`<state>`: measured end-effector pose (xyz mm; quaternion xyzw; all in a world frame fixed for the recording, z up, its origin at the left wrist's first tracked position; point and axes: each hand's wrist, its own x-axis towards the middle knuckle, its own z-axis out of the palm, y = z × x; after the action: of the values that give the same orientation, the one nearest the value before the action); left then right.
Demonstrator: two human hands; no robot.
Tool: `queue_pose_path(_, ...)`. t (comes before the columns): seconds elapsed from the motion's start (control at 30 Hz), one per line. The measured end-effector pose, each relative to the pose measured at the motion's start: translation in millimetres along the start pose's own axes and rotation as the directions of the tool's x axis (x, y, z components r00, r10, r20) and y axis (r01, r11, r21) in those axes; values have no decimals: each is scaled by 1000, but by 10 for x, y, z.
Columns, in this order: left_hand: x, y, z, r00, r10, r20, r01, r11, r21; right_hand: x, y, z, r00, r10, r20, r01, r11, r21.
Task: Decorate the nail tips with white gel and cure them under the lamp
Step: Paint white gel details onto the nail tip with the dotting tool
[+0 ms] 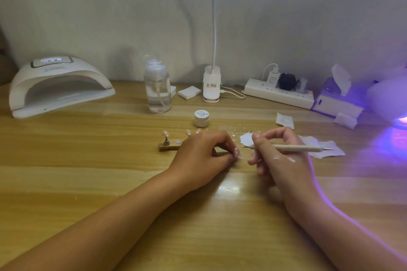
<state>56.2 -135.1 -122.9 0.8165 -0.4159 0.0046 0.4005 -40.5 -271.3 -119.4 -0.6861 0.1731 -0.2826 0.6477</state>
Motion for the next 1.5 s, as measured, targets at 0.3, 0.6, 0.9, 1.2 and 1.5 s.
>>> queue_pose_path(0.3, 2, -14, -3, 1000, -3, 1, 3, 1000, 3, 10, 26, 9, 997, 29, 70, -24, 997, -73)
queue_pose_path(0.6, -5, -22, -3, 1000, -12, 10, 12, 1000, -15, 21, 49, 19, 996, 25, 87, -17, 996, -87)
queue_pose_path(0.9, 0, -31, 7, 1000, -16, 9, 17, 999, -40, 24, 65, 2, 997, 14, 80, -7, 996, -87)
queue_pose_path(1.2, 3, -28, 11, 1000, -23, 14, 24, 998, -50, 14, 48, 12, 996, 17, 88, -9, 996, -89)
queue_pose_path(1.5, 3, -25, 7, 1000, -17, 11, 18, 999, -49, 12, 49, 1, 996, 9, 92, 0, 996, -87)
